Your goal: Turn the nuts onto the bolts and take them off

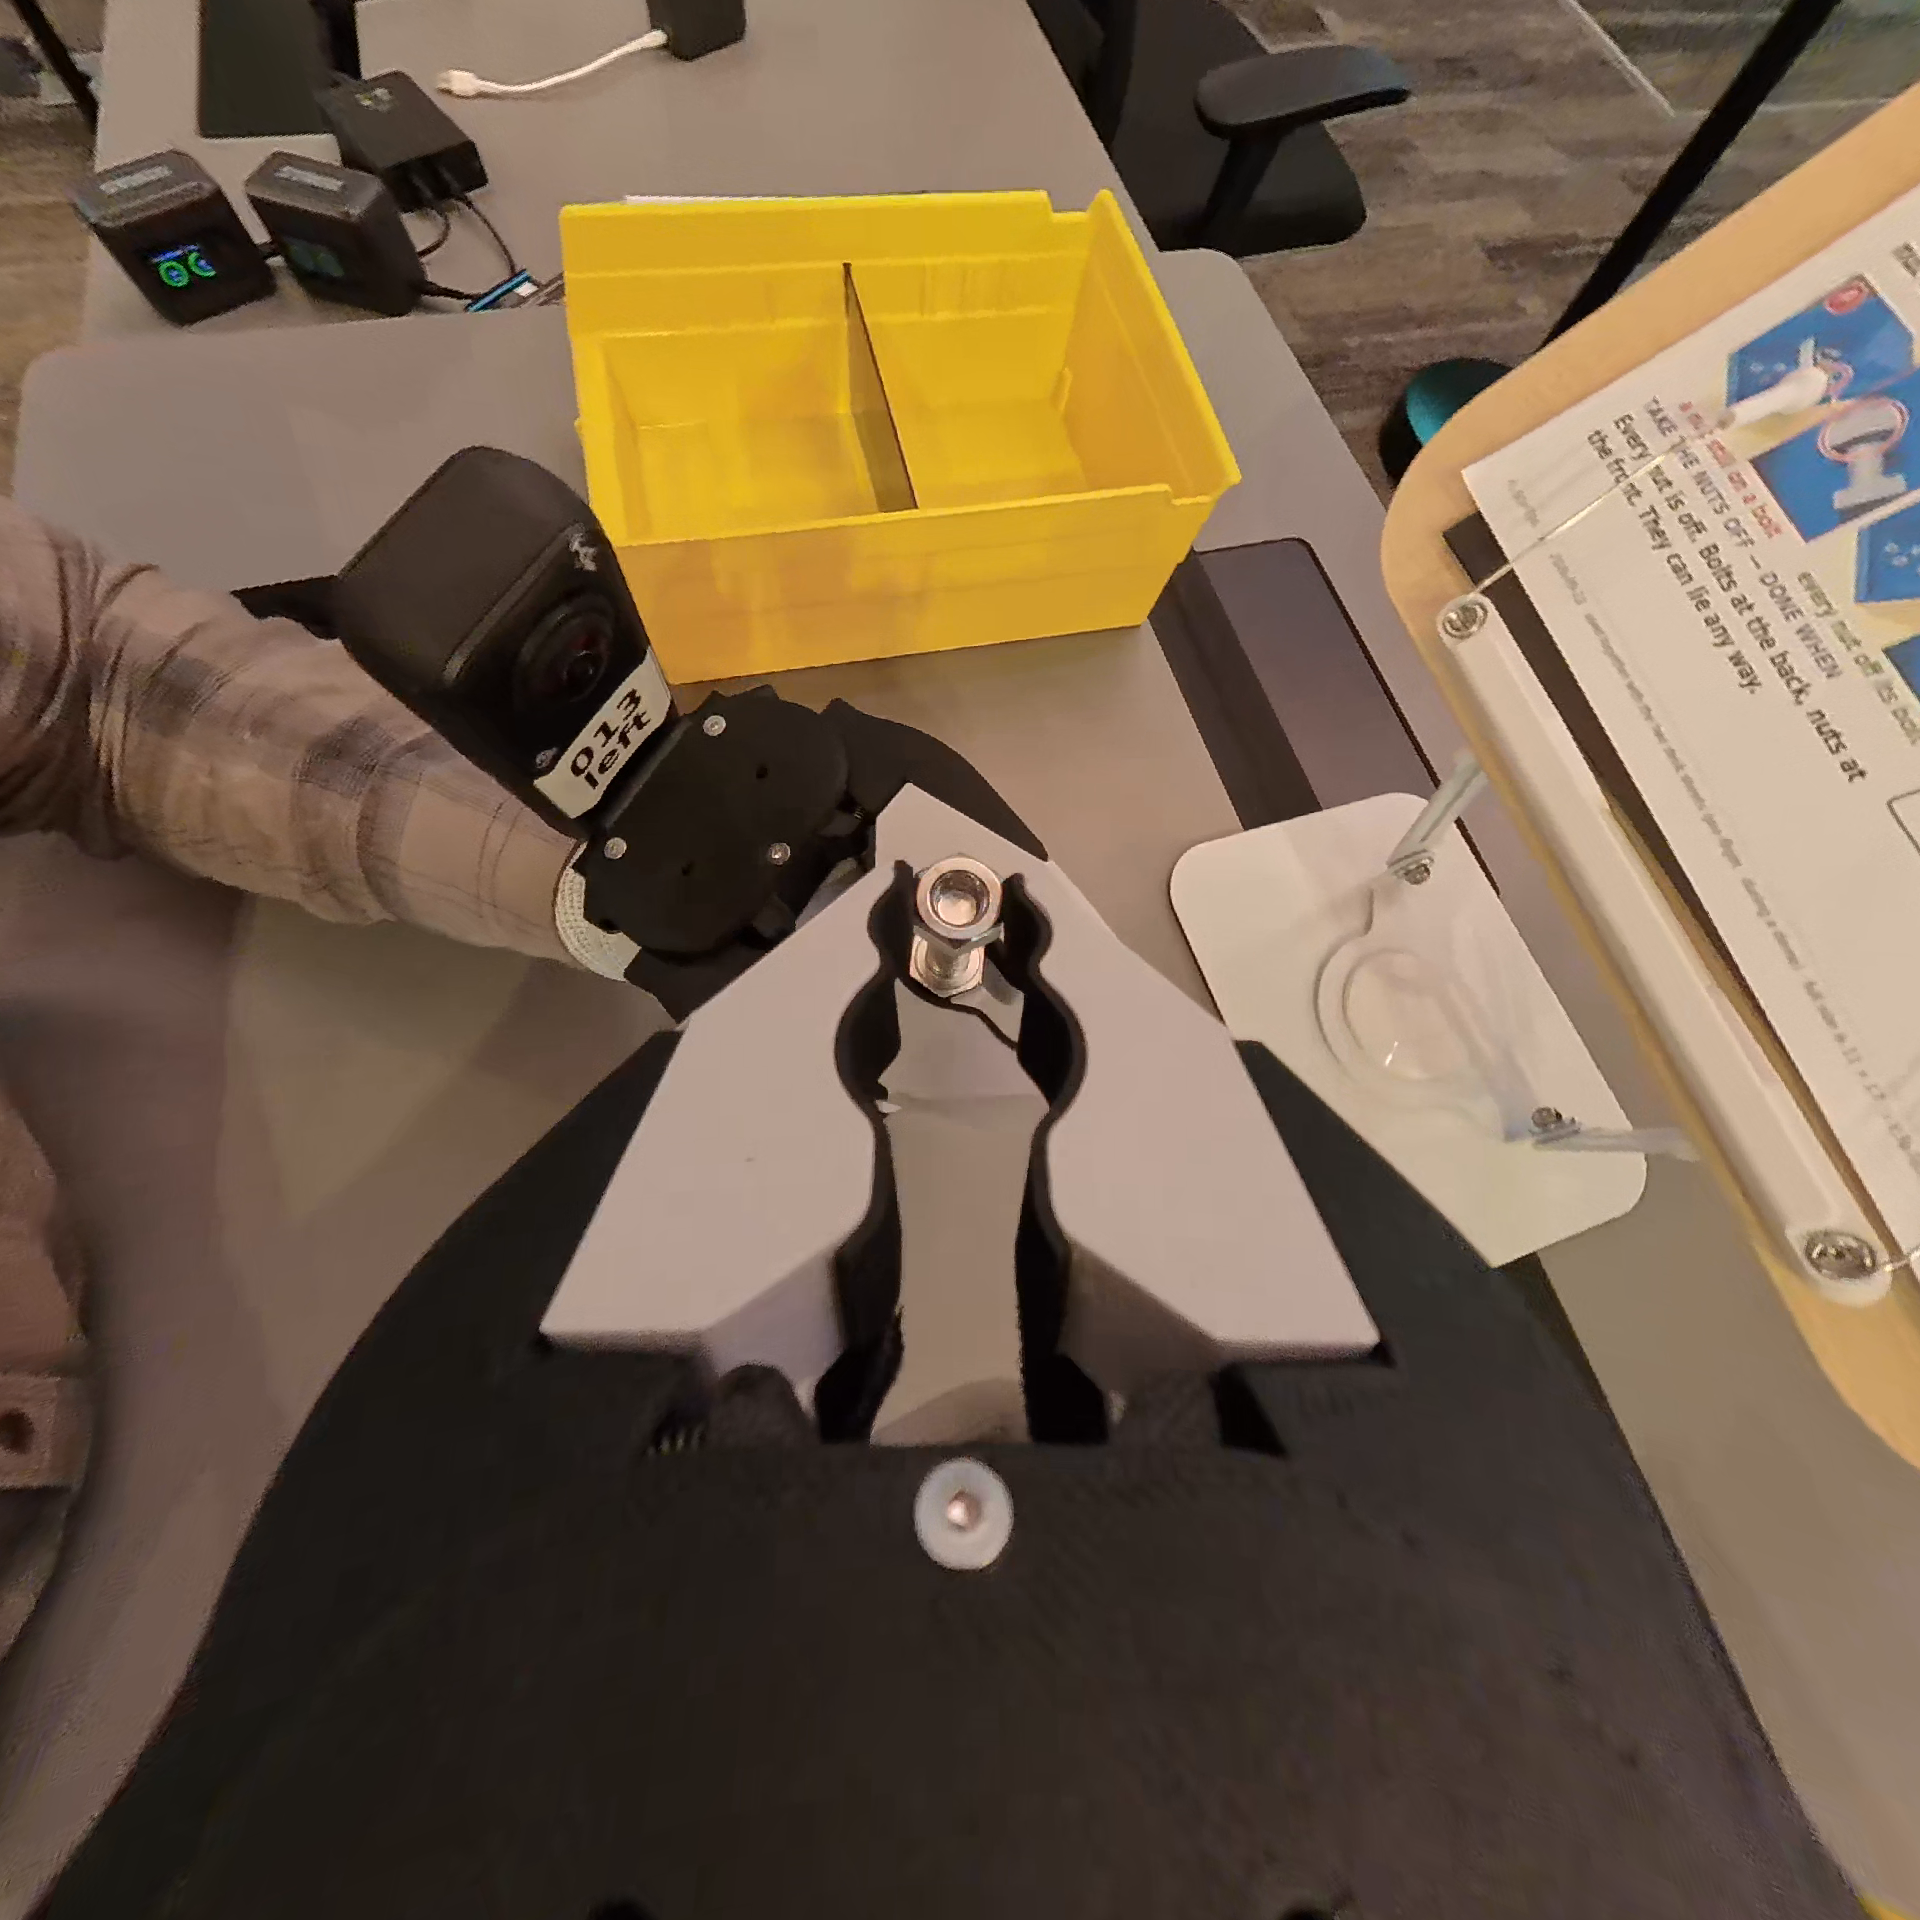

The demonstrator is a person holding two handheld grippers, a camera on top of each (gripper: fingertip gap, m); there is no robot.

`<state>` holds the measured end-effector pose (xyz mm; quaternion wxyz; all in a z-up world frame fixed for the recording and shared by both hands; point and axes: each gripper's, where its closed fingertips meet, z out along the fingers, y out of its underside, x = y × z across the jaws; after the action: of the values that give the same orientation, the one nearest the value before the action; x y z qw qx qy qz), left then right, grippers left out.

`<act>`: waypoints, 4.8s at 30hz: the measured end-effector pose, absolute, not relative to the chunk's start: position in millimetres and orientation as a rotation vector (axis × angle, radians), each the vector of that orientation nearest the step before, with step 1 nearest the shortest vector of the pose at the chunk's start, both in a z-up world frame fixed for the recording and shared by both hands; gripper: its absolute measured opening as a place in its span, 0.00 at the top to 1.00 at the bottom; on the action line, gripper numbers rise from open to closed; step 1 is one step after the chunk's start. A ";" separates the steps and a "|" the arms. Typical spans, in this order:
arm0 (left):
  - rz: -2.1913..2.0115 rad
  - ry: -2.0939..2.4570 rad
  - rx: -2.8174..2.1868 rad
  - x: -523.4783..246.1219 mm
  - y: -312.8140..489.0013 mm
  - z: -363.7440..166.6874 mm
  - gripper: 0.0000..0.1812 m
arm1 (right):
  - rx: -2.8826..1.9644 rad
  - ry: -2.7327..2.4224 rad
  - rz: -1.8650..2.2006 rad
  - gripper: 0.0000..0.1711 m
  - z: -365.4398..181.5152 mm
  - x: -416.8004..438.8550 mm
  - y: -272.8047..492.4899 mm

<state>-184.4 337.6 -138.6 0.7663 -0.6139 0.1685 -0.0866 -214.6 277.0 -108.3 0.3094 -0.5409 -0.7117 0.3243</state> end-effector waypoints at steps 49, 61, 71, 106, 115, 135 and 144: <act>-0.244 0.366 -1.314 -177.4 333.3 -133.6 0.94 | -1.399 -1.800 0.847 0.91 -109.1 -210.6 277.2; -0.255 0.376 -1.316 -175.0 333.1 -134.2 0.94 | -1.377 -1.803 0.826 0.84 -108.3 -208.0 277.2; -0.295 0.432 -1.320 -165.1 330.9 -137.5 0.94 | -1.031 -2.212 0.677 0.82 -85.5 -189.6 269.2; -0.228 0.432 -1.353 -164.6 335.1 -145.8 0.94 | -1.286 -2.430 0.490 0.91 -116.0 -190.7 278.5; -0.232 0.444 -1.352 -162.3 334.6 -146.7 0.94 | -1.334 -2.345 0.420 0.75 -115.8 -189.6 282.4; -0.329 0.550 -1.307 -142.9 322.0 -141.9 0.94 | -0.488 -2.876 0.336 0.88 -110.8 -172.2 264.7; -0.294 0.527 -1.318 -145.9 325.3 -143.8 0.94 | -0.674 -2.822 0.335 0.92 -112.9 -175.1 267.6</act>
<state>-145.9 325.3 -143.8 0.7486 -0.6029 0.2409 -0.1344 -175.1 267.6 -112.9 0.1103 -0.2293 -0.9603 0.1138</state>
